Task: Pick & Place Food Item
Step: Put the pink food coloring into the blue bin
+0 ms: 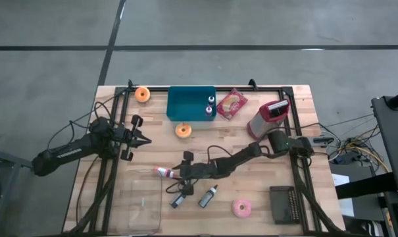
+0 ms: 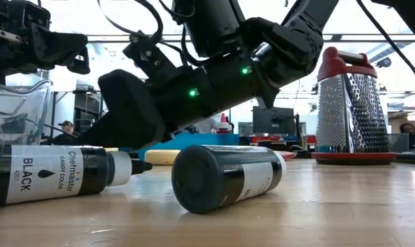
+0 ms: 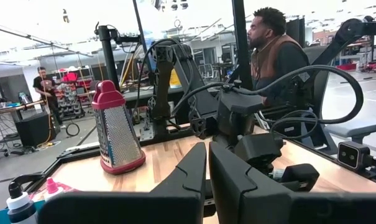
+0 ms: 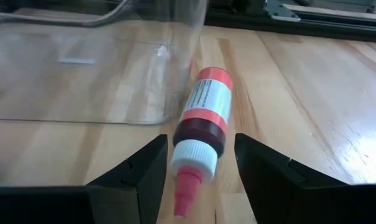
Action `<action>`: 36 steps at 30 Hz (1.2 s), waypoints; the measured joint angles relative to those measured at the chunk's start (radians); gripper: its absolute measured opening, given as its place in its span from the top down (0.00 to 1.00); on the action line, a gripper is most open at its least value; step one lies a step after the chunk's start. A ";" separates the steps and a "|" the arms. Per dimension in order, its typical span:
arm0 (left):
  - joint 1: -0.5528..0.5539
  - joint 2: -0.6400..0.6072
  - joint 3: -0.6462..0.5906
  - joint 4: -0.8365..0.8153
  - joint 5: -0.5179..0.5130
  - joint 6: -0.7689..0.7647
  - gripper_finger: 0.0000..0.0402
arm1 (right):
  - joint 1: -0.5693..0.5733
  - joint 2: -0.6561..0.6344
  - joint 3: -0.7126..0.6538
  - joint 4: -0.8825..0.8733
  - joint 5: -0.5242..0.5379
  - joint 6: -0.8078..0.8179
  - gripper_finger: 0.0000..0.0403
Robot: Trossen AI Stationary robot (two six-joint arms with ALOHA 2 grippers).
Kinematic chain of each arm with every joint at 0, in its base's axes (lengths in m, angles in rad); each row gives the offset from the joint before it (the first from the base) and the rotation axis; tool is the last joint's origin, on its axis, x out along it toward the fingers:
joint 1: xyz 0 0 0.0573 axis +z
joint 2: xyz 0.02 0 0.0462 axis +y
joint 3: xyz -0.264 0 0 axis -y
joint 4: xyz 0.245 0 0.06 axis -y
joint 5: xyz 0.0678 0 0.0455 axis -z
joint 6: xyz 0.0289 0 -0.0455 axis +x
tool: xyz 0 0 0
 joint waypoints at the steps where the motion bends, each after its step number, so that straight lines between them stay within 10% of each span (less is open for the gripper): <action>1: 0.000 0.000 0.000 0.000 0.000 0.000 0.94 | -0.002 0.001 0.000 -0.002 -0.001 0.000 0.53; 36: 0.000 0.002 0.000 0.000 0.000 0.000 0.94 | -0.040 0.070 0.048 -0.002 -0.075 0.059 0.68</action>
